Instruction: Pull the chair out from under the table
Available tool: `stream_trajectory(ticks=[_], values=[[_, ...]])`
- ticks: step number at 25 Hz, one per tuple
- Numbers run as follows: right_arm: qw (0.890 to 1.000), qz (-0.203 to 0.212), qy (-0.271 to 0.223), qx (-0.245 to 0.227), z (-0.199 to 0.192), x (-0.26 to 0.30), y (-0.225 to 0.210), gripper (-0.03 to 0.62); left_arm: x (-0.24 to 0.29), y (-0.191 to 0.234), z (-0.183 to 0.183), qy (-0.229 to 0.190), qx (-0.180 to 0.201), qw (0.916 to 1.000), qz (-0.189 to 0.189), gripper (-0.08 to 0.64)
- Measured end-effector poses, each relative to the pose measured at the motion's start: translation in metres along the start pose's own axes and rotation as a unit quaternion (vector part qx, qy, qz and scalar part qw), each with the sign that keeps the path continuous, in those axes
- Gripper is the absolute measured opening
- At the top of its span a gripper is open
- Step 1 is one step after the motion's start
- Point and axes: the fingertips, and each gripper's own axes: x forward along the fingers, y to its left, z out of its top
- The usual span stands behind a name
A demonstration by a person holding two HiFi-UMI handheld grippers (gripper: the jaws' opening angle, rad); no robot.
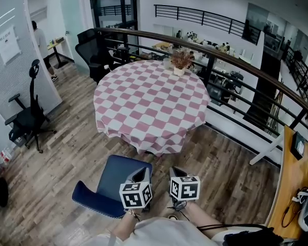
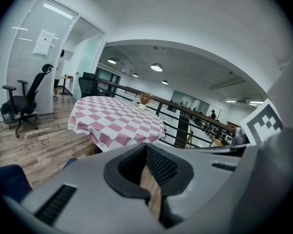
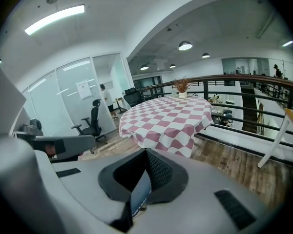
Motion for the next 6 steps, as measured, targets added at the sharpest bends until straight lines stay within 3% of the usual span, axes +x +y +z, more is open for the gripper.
stream_trajectory(ticks=[6], values=[[1.000,-0.002,0.002,0.003,-0.0031,-0.0021,-0.0018,0.018,-0.0001,-0.0030,-0.0011,0.002,0.001,1.0000,-0.002,0.005]])
